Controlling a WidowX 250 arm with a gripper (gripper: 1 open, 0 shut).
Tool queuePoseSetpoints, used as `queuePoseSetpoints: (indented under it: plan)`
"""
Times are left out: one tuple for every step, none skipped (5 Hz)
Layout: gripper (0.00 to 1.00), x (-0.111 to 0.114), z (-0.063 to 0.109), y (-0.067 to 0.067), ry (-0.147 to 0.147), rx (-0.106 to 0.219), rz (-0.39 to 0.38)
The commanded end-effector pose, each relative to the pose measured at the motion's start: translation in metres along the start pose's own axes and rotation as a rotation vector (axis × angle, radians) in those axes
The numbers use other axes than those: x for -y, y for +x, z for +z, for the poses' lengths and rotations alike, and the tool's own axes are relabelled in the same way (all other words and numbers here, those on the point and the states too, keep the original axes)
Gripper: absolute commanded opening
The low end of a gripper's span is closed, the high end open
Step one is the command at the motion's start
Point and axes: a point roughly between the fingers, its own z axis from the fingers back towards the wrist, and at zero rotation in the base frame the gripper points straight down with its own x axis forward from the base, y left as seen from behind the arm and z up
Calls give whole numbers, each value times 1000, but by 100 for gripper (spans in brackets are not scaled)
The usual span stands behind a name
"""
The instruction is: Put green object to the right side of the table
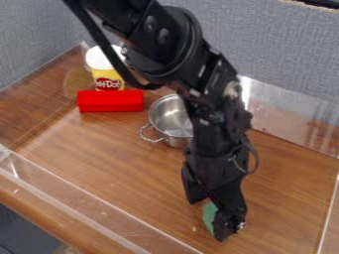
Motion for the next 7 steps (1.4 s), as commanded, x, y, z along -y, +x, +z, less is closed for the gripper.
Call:
queuePoseSetpoints:
  plan:
    - [100, -5, 2, 5, 13, 27, 24]
    - [100, -8, 2, 5, 19, 32, 35]
    - [100, -10, 1, 5, 24, 36, 45]
    - [100, -10, 6, 6, 31, 37, 41]
    - [100, -10, 9, 8, 36, 38, 37]
    - [100, -9, 13, 9, 40, 41, 31]
    - [100, -8, 16, 12, 43, 45, 24]
